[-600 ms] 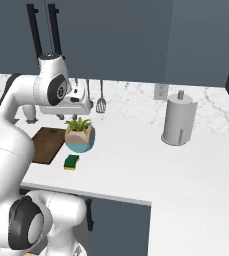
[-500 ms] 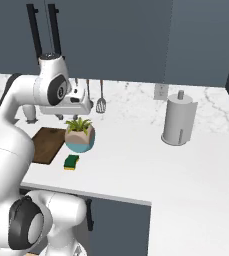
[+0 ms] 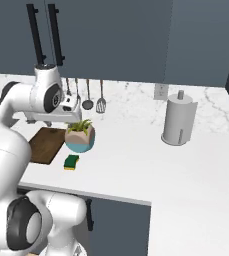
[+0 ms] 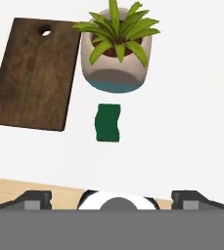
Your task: Pick up the sponge from the counter and clean the cutting board by briefly scrubbing or pressing down on the cutting board. Once finished, release the sponge.
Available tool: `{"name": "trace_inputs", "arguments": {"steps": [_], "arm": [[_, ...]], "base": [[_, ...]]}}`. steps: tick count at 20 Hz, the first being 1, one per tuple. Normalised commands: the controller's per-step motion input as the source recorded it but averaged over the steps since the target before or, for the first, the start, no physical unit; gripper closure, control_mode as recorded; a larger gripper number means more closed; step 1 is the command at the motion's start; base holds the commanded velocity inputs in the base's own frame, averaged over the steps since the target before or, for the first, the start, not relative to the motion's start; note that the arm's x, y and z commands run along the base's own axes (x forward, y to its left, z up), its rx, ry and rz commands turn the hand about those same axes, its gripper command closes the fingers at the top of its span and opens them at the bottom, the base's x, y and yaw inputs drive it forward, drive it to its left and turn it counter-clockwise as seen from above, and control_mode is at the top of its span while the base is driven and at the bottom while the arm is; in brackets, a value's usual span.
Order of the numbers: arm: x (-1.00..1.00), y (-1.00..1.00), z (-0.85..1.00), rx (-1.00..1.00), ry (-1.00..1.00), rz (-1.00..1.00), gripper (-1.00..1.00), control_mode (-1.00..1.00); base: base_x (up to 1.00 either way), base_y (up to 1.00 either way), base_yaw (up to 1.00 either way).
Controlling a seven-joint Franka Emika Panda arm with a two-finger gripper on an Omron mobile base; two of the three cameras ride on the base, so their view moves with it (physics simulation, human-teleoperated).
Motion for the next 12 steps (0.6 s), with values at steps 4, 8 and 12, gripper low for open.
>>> {"name": "trace_inputs", "arguments": {"steps": [4, 8, 12], "arm": [[-0.17, 0.26, -0.43, 0.00, 0.00, -0.03, -1.00, -1.00], [0.00, 0.00, -0.34, 0.00, 0.01, 0.00, -1.00, -1.00], [0.04, 0.00, -0.43, -0.03, 0.00, 0.00, -1.00, -1.00]], "base": [[0.00, 0.00, 0.00], [0.00, 0.00, 0.00], [0.00, 0.00, 0.00]]}}
